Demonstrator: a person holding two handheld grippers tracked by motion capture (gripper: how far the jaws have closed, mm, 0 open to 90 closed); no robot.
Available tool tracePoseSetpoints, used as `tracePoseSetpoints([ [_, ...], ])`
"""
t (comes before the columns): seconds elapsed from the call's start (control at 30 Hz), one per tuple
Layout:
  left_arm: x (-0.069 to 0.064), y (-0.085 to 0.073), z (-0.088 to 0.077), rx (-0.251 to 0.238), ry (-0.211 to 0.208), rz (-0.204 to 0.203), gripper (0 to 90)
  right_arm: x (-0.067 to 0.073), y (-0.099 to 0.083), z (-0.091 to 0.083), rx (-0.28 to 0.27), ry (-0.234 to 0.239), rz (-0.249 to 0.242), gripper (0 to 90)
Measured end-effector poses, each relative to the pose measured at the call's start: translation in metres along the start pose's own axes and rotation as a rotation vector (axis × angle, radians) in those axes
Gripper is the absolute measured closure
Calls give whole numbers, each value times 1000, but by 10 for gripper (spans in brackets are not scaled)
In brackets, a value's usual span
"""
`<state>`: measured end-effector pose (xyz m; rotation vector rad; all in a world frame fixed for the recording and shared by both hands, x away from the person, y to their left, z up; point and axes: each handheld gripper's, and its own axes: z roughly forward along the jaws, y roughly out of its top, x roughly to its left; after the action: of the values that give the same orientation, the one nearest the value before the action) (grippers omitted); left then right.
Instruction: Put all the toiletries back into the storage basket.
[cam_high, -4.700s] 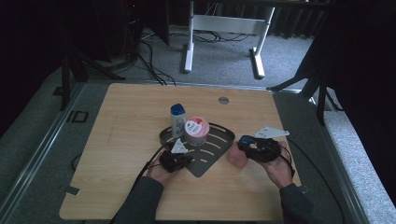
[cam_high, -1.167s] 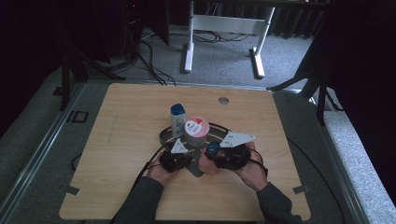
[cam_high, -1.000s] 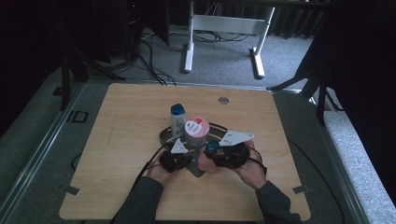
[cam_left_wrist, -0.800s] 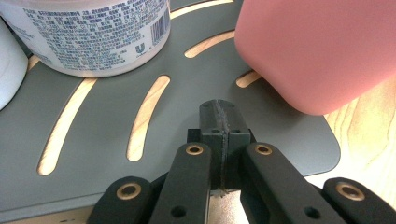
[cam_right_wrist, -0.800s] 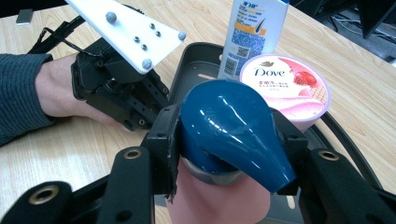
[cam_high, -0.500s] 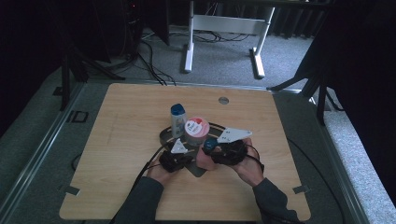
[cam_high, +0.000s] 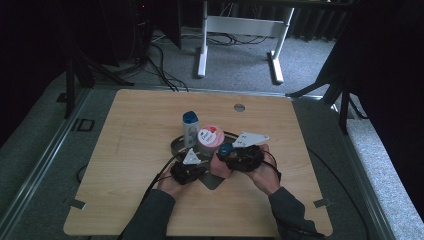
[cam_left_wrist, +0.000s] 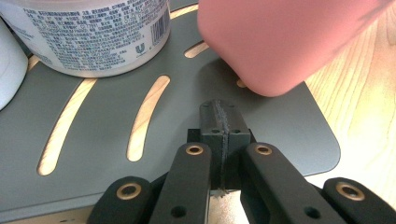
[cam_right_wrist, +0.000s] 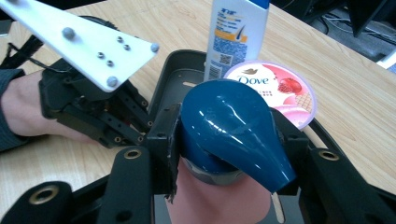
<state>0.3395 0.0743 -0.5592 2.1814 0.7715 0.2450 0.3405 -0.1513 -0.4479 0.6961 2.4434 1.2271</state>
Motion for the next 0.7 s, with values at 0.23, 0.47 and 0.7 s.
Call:
tracePoseSetpoints([
  [0.23,0,0,0,0,0,0,900,-8,-2,3,5,-16,16,535],
  [0.47,0,0,0,-1,-1,-1,900,-17,-4,4,0,-33,40,535],
  [0.7,0,0,0,-2,-1,-3,900,-23,-4,8,-2,-44,59,535],
])
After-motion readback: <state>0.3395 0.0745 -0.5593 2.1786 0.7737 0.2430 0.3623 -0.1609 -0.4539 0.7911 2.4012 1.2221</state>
